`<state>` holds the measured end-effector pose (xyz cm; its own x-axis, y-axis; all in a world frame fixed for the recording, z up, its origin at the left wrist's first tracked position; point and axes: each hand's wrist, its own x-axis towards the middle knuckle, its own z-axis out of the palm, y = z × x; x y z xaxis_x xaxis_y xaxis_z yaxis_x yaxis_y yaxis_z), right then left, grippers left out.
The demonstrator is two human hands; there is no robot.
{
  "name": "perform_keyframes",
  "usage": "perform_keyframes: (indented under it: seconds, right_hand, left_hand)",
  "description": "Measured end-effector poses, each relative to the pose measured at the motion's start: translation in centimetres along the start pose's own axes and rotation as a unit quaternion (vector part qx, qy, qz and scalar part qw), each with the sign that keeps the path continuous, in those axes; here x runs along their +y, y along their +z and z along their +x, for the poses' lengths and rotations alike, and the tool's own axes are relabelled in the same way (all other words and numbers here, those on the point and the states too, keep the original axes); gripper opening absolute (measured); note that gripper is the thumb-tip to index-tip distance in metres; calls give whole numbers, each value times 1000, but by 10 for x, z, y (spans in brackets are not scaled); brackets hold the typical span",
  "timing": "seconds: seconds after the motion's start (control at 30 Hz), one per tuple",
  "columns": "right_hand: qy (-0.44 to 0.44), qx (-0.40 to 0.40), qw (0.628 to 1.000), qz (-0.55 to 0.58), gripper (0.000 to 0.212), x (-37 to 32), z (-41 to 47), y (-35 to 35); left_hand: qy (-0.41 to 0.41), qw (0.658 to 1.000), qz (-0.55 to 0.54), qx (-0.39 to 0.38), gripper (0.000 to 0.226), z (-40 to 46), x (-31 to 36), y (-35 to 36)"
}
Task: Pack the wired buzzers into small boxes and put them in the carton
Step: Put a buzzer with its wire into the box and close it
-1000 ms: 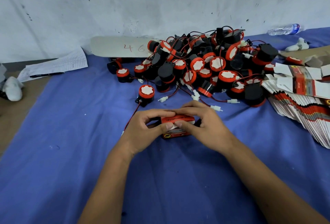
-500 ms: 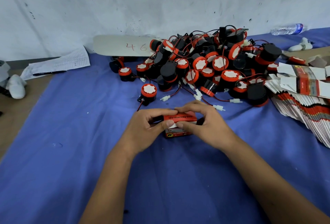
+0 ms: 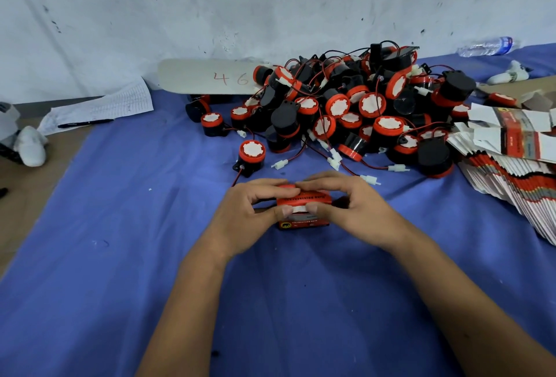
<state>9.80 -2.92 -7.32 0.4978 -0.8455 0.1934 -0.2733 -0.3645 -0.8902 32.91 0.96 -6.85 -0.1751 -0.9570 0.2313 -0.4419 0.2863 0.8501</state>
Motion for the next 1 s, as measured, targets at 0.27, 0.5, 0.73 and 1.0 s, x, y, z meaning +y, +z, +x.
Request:
perform_keyframes:
  seconds: [0.27, 0.5, 0.73, 1.0]
  right_hand:
    - [-27, 21, 999, -35, 26, -1, -1, -8]
    - [-101, 55, 981, -155, 28, -3, -3, -9]
    - [-77, 35, 984, -160, 30, -11, -4, -11]
    - [-48, 3, 986, -158, 32, -13, -6, -17]
  left_hand:
    - [11, 998, 55, 5, 32, 3, 1, -2]
    - [13, 998, 49, 34, 36, 1, 5, 0]
    - [54, 990, 115, 59, 30, -1, 11, 5]
    - [81, 983, 148, 69, 38, -2, 12, 9]
